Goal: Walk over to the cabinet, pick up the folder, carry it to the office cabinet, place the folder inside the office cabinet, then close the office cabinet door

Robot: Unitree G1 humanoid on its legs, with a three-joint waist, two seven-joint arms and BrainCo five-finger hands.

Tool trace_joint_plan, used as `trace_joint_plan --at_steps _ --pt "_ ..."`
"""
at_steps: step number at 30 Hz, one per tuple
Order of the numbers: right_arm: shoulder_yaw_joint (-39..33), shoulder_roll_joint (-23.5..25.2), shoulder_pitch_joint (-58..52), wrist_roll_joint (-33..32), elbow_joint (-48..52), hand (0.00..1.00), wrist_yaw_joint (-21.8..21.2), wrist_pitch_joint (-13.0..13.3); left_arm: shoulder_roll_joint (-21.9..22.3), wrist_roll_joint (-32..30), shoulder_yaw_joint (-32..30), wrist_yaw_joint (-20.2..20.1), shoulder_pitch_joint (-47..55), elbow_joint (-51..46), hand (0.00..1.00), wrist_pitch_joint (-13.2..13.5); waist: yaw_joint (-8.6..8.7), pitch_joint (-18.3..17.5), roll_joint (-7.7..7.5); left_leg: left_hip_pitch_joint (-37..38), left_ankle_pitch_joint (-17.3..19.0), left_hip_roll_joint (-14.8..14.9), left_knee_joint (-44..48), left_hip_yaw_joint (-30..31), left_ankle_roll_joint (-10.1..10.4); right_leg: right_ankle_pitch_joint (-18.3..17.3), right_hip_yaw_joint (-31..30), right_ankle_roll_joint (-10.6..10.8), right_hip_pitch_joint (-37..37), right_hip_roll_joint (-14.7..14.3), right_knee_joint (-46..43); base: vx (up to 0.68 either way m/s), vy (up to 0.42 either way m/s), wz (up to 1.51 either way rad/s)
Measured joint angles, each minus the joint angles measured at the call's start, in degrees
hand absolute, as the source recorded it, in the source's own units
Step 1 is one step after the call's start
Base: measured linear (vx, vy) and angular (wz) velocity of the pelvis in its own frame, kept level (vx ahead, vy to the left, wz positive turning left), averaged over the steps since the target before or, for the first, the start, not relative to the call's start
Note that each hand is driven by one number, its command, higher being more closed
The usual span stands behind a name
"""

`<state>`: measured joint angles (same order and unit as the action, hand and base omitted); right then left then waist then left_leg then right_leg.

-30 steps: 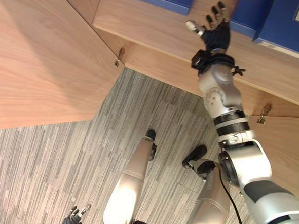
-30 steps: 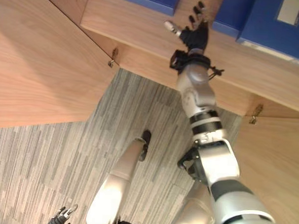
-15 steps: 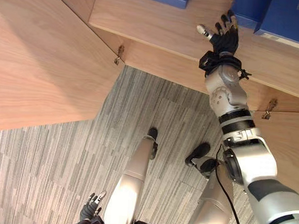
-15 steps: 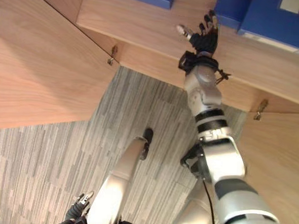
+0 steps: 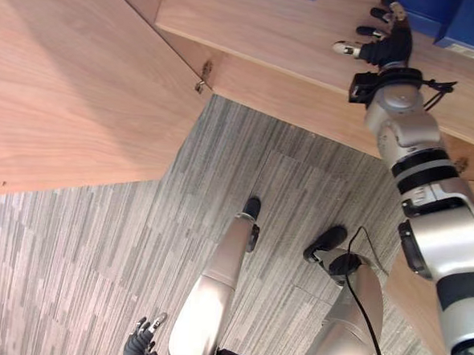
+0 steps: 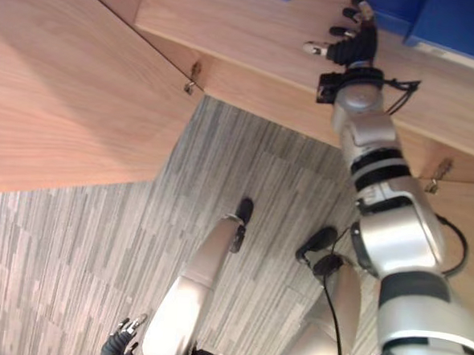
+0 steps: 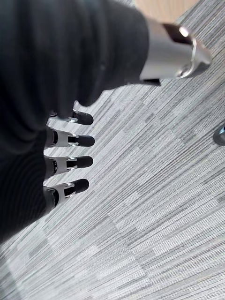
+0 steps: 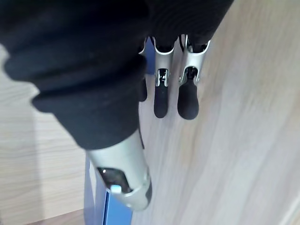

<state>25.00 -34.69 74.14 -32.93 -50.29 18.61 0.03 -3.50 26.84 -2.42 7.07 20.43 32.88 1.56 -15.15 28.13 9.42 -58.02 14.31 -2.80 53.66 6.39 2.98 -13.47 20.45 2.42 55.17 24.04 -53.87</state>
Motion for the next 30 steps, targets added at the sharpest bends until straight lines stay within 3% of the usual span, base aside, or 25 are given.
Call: trace_joint_plan --at_steps 3,8,11,13,16,21,30 --pt "-0.15 -1.31 0.10 -4.41 0.01 0.00 -0.41 0.50 0.30 -0.09 -1.98 0.00 -0.01 0.96 0.00 0.07 -0.19 -0.03 0.09 -0.21 -0.33 -0.31 -0.39 0.10 -0.02 0.01 0.03 0.00 0.21 0.19 0.15 0.01 0.036 0.06" --pt "-1.55 -2.12 1.57 -13.17 0.17 0.00 -0.48 3.46 1.03 -0.09 -3.54 0.05 -1.27 1.89 0.00 0.18 -0.31 -0.13 0.23 -1.72 -0.77 -0.31 -0.38 0.16 0.18 0.09 0.01 -0.12 1.86 0.22 -0.21 0.00 0.002 0.01" --pt "-9.26 -1.91 0.65 -29.63 1.13 0.00 -0.39 6.65 2.13 -0.08 -3.58 0.24 -2.72 2.77 0.00 0.29 -0.49 -0.10 0.34 -1.83 -1.02 -0.36 -0.46 0.29 0.32 0.15 0.01 -0.23 2.08 0.30 -0.51 0.00 0.007 0.02" --pt "-16.57 0.08 -1.33 -40.42 3.85 0.00 0.18 10.57 3.51 -0.09 -3.66 0.75 -3.43 3.73 0.00 0.20 -0.69 -0.09 0.42 -1.83 -1.21 -0.49 -0.59 0.33 0.35 0.02 0.01 -0.02 2.11 0.44 -0.57 0.00 0.017 0.04" --pt "-26.07 3.56 -3.58 -46.95 8.34 0.00 1.61 14.46 4.42 -0.10 -3.64 1.56 -4.38 4.05 0.00 0.05 -1.34 -0.09 0.55 -1.93 -1.83 -1.30 -1.08 0.40 0.28 0.01 0.02 -0.01 2.35 1.37 -0.85 0.00 0.020 0.13" --pt "-35.41 9.29 -5.90 -49.25 12.45 0.00 4.40 20.63 3.61 0.35 -1.74 2.54 -5.08 1.15 0.00 -0.71 -1.14 -0.09 0.55 -2.30 -2.14 -2.10 -0.74 0.45 -0.02 0.18 0.02 -0.19 2.35 2.05 -1.00 0.01 0.043 0.08" --pt "-37.22 13.53 -6.38 -46.57 14.63 0.00 7.44 21.59 1.46 3.00 0.52 2.71 -6.03 -0.35 0.00 -0.74 -0.24 -0.09 0.55 -2.89 -2.15 -1.90 -0.23 0.34 -0.05 0.30 -0.20 -0.11 3.01 1.91 -1.35 0.01 0.014 -0.01"
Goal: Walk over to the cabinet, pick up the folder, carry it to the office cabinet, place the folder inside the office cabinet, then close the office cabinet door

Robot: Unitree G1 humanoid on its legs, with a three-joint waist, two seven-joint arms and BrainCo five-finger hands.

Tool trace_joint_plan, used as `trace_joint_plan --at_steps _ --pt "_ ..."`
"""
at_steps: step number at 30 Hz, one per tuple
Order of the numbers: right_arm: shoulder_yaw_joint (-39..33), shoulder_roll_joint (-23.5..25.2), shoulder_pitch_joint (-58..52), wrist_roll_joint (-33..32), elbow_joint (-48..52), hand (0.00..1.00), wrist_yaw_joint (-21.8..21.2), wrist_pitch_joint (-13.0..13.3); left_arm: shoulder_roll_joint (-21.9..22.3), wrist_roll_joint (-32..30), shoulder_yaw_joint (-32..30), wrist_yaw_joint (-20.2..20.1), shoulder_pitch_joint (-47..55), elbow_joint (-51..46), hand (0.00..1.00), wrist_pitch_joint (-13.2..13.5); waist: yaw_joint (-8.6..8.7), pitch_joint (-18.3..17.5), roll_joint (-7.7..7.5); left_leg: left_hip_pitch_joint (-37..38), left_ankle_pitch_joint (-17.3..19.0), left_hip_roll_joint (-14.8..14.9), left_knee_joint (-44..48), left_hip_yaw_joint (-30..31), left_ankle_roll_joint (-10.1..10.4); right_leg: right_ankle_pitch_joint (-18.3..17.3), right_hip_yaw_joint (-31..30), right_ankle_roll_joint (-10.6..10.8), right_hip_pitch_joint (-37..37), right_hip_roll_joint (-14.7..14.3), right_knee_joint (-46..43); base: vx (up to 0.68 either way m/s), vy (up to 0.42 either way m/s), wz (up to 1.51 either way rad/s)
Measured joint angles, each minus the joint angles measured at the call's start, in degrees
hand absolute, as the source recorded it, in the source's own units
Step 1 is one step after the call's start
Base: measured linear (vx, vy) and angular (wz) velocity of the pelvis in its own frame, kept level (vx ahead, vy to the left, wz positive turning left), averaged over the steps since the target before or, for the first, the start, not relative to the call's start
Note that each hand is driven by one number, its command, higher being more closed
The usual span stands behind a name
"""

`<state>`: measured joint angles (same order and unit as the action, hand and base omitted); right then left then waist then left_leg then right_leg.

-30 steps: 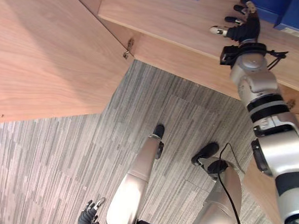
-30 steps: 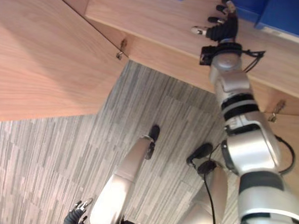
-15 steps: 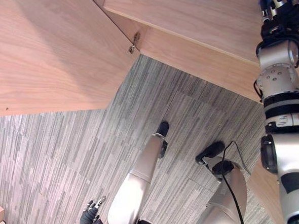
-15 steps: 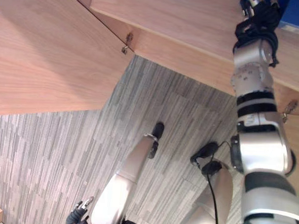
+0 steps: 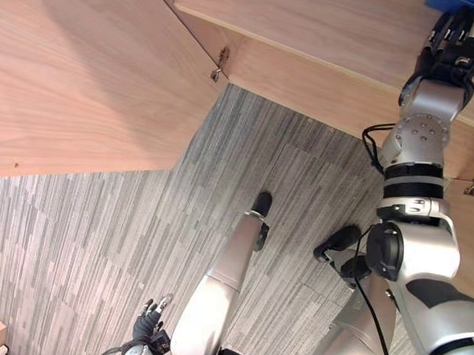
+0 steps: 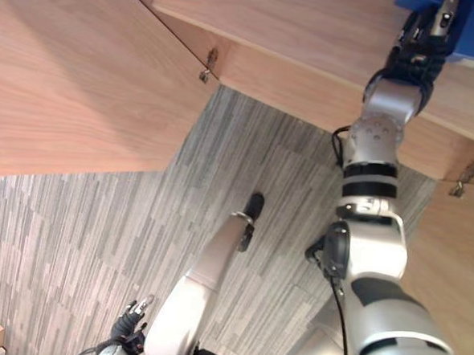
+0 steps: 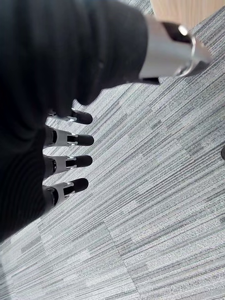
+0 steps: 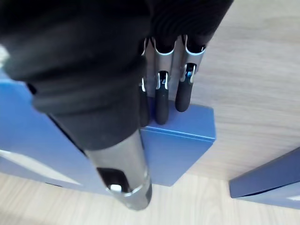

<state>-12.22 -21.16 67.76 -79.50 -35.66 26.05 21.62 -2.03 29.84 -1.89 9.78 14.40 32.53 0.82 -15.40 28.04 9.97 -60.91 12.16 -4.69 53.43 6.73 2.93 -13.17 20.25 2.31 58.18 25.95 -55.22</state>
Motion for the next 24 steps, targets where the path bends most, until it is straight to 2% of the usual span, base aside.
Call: trace_joint_plan --at_steps 5,8,10,15,19,24 --pt "4.65 0.61 -0.01 7.18 0.06 0.00 0.47 -1.45 -0.33 0.04 0.16 -0.02 0.00 0.02 0.00 0.12 0.70 0.03 -0.05 -0.10 0.01 0.85 0.04 -0.34 0.02 0.52 -0.32 -0.33 0.30 -0.85 0.48 0.04 0.008 -0.09" --pt "10.62 0.80 -0.54 15.37 0.12 0.00 -0.61 -4.94 -0.57 0.07 0.21 -0.17 0.02 0.04 0.00 0.51 1.56 0.06 -0.09 -0.06 0.05 1.76 0.02 -0.78 0.08 0.85 -0.72 -0.43 0.61 -1.84 0.83 0.02 -0.002 -0.18" --pt "14.89 0.34 -0.94 20.29 0.25 0.00 -3.48 -8.22 -0.70 0.04 0.16 -0.36 0.02 0.08 0.00 1.06 2.37 0.06 -0.10 0.03 0.06 2.43 0.01 -0.92 0.22 0.76 -0.76 -0.28 0.72 -2.38 0.87 0.01 -0.010 -0.13" --pt "21.85 -1.34 -1.10 27.24 0.28 0.00 -8.35 -12.36 -0.87 0.04 0.13 -1.66 0.10 0.20 0.00 1.31 2.38 0.13 -0.20 0.10 0.03 3.92 -0.30 -0.88 0.80 0.77 -0.64 -0.29 0.85 -3.95 1.42 0.01 -0.016 -0.12" --pt "26.42 -3.48 -1.15 31.93 0.07 0.00 -11.61 -15.55 -1.11 0.04 0.13 -3.58 0.38 0.22 0.00 1.32 2.62 0.16 -0.25 0.16 -0.13 4.09 -0.98 -0.73 1.08 0.98 -0.38 -0.64 0.88 -4.15 1.90 0.02 0.002 0.00" --pt "28.11 -4.98 -1.14 33.78 -0.35 0.00 -12.89 -15.83 -1.74 -0.01 -0.24 -5.02 0.73 0.88 0.00 1.34 2.89 0.24 -0.41 0.17 -0.13 4.21 -1.21 -0.76 1.08 1.49 -0.35 -1.32 0.82 -4.39 2.47 0.04 0.027 -0.01"
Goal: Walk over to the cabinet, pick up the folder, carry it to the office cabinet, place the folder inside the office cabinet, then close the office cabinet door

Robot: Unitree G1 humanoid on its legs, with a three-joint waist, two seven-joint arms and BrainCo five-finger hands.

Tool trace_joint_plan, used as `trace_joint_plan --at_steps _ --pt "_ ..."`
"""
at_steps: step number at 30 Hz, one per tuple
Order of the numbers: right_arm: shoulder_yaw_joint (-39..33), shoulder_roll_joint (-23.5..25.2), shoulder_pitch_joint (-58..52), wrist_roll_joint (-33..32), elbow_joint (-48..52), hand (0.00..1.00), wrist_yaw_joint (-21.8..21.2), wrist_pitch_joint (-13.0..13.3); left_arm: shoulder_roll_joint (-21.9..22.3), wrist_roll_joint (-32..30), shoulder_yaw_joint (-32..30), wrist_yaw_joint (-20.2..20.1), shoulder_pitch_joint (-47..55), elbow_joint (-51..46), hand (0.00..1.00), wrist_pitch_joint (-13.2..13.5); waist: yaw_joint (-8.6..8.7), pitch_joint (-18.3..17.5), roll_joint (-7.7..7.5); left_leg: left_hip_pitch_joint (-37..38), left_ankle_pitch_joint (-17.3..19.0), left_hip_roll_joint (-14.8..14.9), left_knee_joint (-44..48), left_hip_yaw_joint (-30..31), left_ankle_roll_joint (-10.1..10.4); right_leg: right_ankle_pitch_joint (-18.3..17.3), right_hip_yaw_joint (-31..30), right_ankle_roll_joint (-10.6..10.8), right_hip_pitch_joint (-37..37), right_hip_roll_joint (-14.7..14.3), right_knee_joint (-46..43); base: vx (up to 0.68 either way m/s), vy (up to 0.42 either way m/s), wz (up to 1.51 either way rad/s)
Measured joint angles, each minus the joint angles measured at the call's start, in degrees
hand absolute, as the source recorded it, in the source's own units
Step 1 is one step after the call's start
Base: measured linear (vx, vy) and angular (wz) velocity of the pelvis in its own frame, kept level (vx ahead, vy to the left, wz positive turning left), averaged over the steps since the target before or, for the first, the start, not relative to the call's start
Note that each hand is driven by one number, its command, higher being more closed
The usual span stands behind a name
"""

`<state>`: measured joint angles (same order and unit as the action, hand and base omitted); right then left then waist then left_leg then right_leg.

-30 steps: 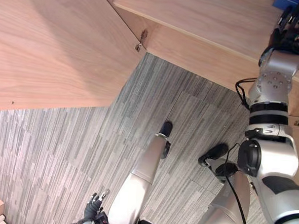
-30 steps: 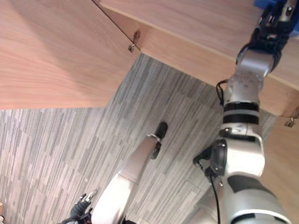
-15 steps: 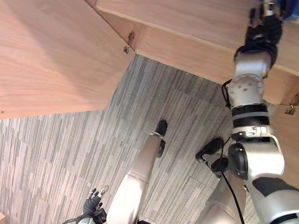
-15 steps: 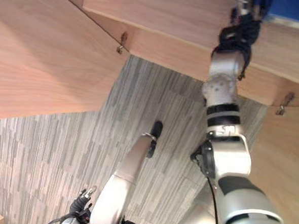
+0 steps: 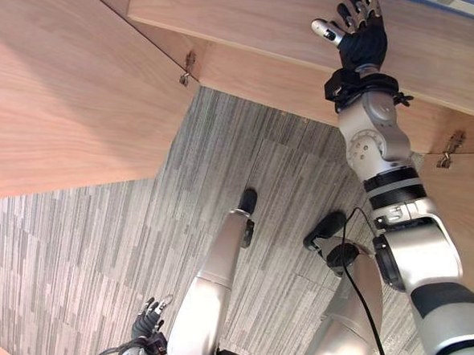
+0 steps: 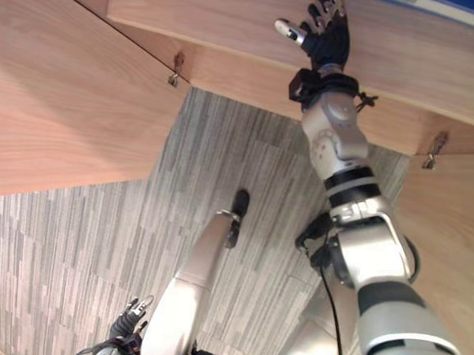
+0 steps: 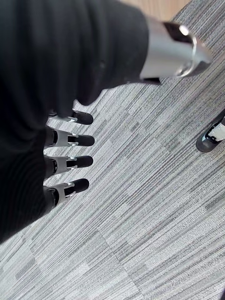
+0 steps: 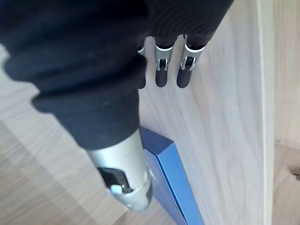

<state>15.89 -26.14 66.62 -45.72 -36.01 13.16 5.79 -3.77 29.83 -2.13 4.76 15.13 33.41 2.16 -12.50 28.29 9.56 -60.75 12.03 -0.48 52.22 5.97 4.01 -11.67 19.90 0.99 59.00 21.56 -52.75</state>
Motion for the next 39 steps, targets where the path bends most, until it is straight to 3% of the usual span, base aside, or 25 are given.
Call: trace_joint_plan --at_steps 9,16,23,27,39 --pt "0.17 -0.17 0.01 1.32 -2.07 0.00 -0.54 -0.25 -0.96 0.04 -1.22 -0.13 0.03 0.51 0.00 0.19 0.12 0.05 -0.26 0.61 -0.04 0.79 -0.26 -0.30 0.07 0.00 -0.02 0.25 -0.46 -0.78 0.63 0.00 0.019 -0.05" --pt "1.74 -0.12 0.27 2.11 -1.92 0.00 -0.55 -0.21 -1.12 0.21 -0.74 -0.43 2.66 -7.73 0.00 0.61 0.59 0.04 -0.49 0.82 -0.64 1.06 -1.82 -0.14 0.53 0.39 0.19 -0.08 -0.43 -1.33 1.73 0.00 0.000 0.00" --pt "3.98 -3.41 7.70 1.85 -3.16 0.00 0.76 -0.19 -0.97 -3.97 -6.54 -0.24 3.21 0.27 0.00 0.70 0.03 0.07 -0.54 0.38 -0.79 0.75 -1.92 0.62 0.77 0.34 0.68 -0.06 -0.27 -1.06 1.30 0.00 0.028 0.05" --pt "3.92 -6.20 10.40 1.41 -3.26 0.00 0.73 -0.02 -0.96 -5.58 -8.90 0.15 3.20 1.95 0.00 1.19 -0.55 0.07 -0.54 -0.37 -1.13 -0.35 -1.57 1.25 0.78 -0.58 1.15 0.96 0.16 0.26 0.02 -0.02 0.042 0.15" --pt "6.83 -11.42 15.95 -8.82 -11.64 0.00 -0.26 -0.58 -0.64 -5.60 -11.07 0.97 2.40 4.44 0.00 1.81 -2.68 0.03 -0.48 -3.55 -2.85 -2.89 -2.33 3.43 1.45 -1.53 2.43 0.55 2.72 2.72 -2.08 0.02 0.017 0.17"
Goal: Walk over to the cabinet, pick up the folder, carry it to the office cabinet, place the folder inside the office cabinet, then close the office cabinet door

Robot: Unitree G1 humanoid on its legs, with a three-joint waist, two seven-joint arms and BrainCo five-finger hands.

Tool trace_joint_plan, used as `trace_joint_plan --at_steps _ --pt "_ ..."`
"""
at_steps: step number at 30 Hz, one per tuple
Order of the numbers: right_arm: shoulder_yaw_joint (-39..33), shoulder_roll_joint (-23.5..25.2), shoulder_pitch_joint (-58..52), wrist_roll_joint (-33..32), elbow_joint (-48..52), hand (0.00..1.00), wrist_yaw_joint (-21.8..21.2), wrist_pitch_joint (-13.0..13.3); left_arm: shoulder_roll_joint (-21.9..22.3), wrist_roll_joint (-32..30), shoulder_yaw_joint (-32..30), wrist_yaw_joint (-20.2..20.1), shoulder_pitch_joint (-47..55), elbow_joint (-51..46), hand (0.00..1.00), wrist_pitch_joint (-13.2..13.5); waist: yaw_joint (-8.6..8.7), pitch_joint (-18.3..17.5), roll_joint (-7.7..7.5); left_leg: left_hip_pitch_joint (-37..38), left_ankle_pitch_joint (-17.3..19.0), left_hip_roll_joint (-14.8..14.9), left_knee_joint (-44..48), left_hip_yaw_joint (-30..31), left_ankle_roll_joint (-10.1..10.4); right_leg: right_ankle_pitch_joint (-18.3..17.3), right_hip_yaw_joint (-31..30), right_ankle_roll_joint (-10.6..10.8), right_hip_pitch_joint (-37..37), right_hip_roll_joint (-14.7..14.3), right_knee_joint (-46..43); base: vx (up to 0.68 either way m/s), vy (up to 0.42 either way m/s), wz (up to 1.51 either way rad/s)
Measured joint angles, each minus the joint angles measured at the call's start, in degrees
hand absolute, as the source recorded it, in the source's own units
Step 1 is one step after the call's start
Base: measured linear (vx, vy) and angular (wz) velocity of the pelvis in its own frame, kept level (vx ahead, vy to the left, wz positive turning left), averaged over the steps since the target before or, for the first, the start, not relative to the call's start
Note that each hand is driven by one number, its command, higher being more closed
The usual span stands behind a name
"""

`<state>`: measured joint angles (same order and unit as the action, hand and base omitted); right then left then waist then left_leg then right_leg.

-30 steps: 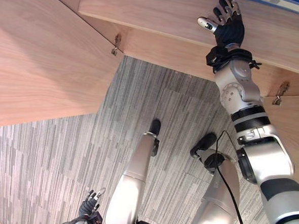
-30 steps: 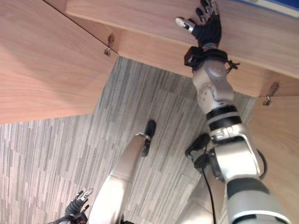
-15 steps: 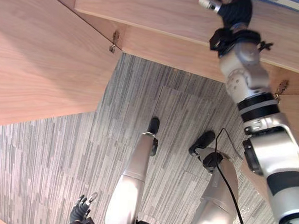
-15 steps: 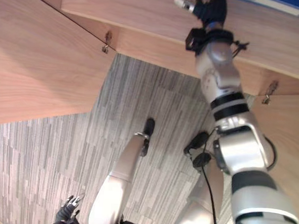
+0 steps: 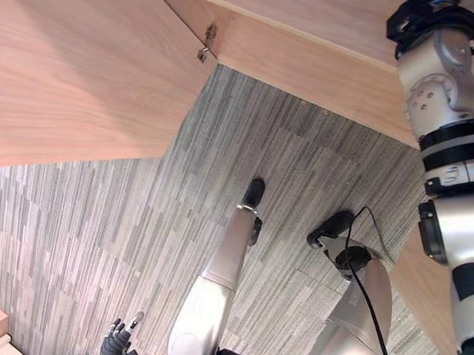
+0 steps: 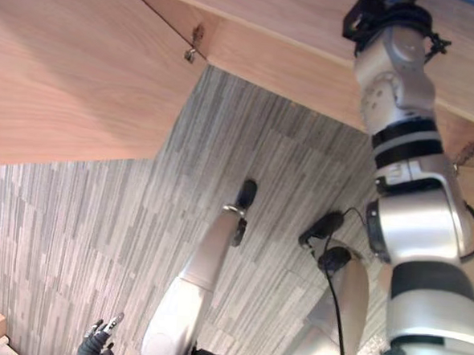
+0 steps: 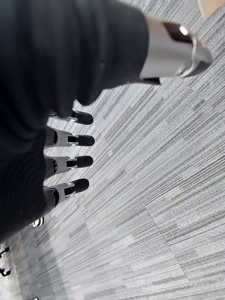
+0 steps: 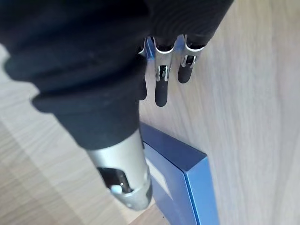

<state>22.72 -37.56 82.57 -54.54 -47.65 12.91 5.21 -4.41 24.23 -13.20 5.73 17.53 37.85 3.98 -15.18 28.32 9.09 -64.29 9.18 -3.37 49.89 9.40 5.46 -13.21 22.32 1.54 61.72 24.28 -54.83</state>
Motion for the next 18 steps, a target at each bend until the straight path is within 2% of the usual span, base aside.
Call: trace_joint_plan --at_steps 4,7,15,18 --pt "5.14 -3.48 1.28 0.35 -0.21 0.00 -1.68 -0.91 -0.46 0.19 -0.28 0.08 0.50 -3.86 0.00 -0.24 -0.17 -0.05 0.08 -0.93 -0.75 -0.33 -0.71 0.68 0.26 -0.05 0.77 0.04 0.64 0.31 0.10 0.03 -0.008 0.11" --pt "8.90 -4.03 1.56 7.08 -0.28 0.00 -3.48 -1.35 -1.22 0.32 1.79 -1.13 0.05 -7.04 0.00 0.12 0.18 -0.10 0.16 -1.24 -0.80 -0.28 -0.69 0.69 0.28 -0.06 0.76 0.05 1.01 0.28 -0.02 0.03 -0.002 -0.01" --pt "14.72 -6.63 4.14 18.72 -4.84 0.00 -3.56 -1.21 0.30 -4.24 2.20 -1.18 -0.13 -3.82 0.00 -0.35 -0.14 -0.14 0.22 -1.34 -0.97 0.03 -1.07 0.53 0.47 -0.09 0.77 0.08 1.31 -0.06 0.14 0.03 -0.006 -0.01" --pt "17.28 -8.33 4.14 22.17 -4.86 0.00 -2.69 -1.19 0.07 -3.19 2.16 -1.28 1.24 -9.36 0.00 -0.47 -0.33 -0.21 0.21 -1.16 -1.40 0.00 -1.60 0.50 0.55 -0.08 0.77 0.07 1.30 -0.02 0.36 0.03 -0.006 0.03"
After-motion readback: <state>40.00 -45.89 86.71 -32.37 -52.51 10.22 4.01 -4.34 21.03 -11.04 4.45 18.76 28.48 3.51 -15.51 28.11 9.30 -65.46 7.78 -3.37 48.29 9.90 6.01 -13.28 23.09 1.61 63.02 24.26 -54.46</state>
